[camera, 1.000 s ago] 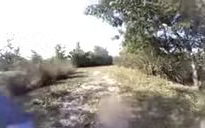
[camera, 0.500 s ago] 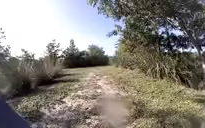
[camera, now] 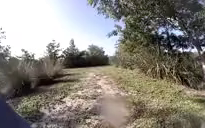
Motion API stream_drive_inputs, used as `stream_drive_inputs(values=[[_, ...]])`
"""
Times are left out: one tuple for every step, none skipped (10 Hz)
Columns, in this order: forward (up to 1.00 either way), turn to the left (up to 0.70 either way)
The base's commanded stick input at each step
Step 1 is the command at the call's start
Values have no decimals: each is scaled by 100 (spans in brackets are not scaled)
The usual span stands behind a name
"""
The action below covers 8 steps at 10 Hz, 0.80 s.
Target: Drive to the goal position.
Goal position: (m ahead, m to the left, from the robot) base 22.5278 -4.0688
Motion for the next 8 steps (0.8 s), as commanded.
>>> stream_drive_inputs(values=[[70,0],[70,0],[70,0],[70,0],[70,0],[70,0],[70,0],[70,0]])
